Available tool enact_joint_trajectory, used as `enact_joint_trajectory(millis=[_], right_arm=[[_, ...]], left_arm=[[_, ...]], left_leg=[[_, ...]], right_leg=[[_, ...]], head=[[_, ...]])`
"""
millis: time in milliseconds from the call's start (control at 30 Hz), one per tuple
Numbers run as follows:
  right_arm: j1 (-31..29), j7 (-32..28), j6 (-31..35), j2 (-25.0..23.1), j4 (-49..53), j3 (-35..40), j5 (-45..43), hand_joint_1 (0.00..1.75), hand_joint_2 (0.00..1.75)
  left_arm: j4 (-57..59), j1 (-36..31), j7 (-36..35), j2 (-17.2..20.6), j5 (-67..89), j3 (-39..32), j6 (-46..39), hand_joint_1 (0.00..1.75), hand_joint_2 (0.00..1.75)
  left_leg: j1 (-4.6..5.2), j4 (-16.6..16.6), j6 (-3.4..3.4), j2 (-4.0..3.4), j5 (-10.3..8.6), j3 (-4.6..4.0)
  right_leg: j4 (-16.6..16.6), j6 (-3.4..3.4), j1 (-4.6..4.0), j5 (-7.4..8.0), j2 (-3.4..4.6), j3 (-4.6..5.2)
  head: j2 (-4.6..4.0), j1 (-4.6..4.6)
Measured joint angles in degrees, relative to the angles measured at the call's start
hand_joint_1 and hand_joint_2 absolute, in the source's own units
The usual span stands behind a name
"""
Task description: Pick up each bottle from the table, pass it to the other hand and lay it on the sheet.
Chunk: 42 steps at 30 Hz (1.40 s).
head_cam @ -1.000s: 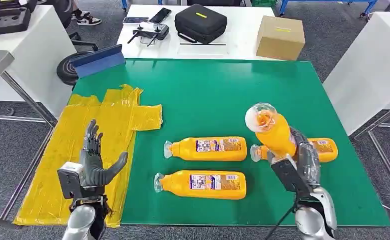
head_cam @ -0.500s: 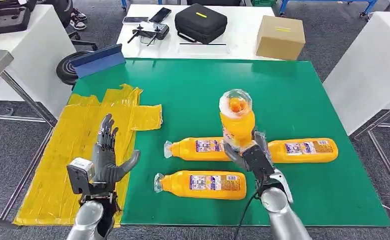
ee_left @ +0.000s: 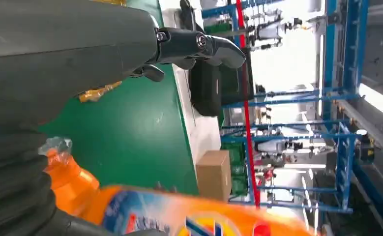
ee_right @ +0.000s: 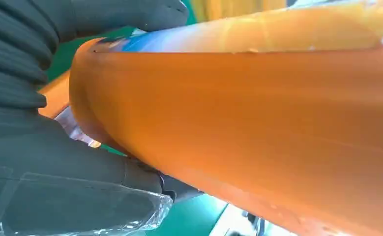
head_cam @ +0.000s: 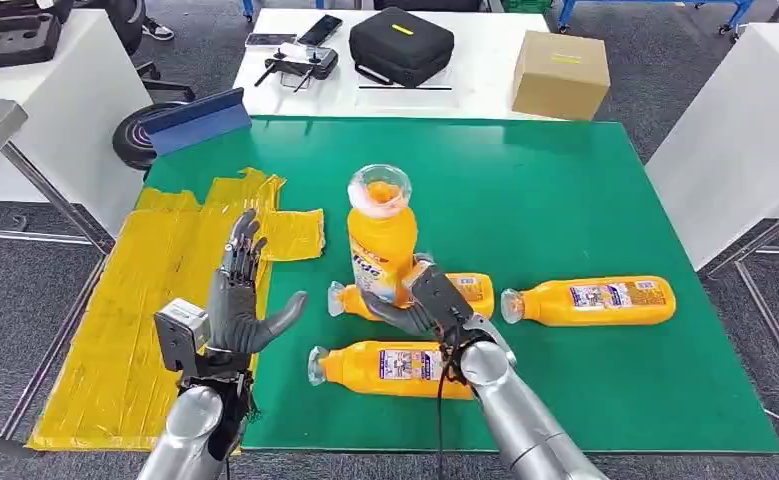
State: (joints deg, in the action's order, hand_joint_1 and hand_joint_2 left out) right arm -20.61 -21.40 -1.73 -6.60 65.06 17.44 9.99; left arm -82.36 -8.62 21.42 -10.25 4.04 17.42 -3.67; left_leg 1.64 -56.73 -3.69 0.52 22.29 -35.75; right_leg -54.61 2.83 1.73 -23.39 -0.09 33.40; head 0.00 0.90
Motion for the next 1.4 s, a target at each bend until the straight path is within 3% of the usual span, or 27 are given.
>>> enact_joint_trajectory(millis=[67, 267, 733, 1400], right_arm=[[-4.5, -2.3, -1.6, -2.7, -7.0, 5.2, -2.5, 1.75, 1.75], [-7.3, -3.0, 0.7, -4.3, -9.6, 8.6, -2.4, 1.75, 1.75], [-9.9, -3.5, 4.4, -6.2, -12.7, 12.2, -1.0, 1.75, 1.75], [-12.2, -2.9, 7.2, -8.1, -19.8, 16.0, 3.5, 1.75, 1.75]], left_arm=[[-0.1, -0.9, -1.4, 0.5, -0.5, 2.2, 0.2, 0.0, 1.75], [-1.0, -2.1, -4.5, 1.8, 0.9, 2.9, 0.6, 0.0, 1.75], [-1.0, -5.0, -9.9, 4.1, 2.3, 5.1, 4.3, 0.0, 1.75], [0.4, -7.6, -10.6, 4.8, 0.0, 6.1, 6.2, 0.0, 1.75]], left_leg=[[0.0, 0.0, 0.0, 0.02, 0.0, -0.01], [-0.01, 0.0, 0.01, 0.01, 0.0, -0.01], [0.0, 0.0, 0.01, 0.02, -0.01, -0.02], [-0.01, 0.0, 0.02, 0.02, -0.01, -0.02]], right_leg=[[0.0, 0.0, 0.0, -0.01, -0.03, 0.01], [0.0, -0.01, 0.0, 0.0, -0.02, 0.04], [0.0, -0.01, 0.01, 0.0, -0.01, 0.04], [0.0, -0.01, 0.0, 0.0, -0.01, 0.05]], head=[[0.0, 0.0], [0.0, -0.02], [0.0, 0.0], [0.0, 0.0]])
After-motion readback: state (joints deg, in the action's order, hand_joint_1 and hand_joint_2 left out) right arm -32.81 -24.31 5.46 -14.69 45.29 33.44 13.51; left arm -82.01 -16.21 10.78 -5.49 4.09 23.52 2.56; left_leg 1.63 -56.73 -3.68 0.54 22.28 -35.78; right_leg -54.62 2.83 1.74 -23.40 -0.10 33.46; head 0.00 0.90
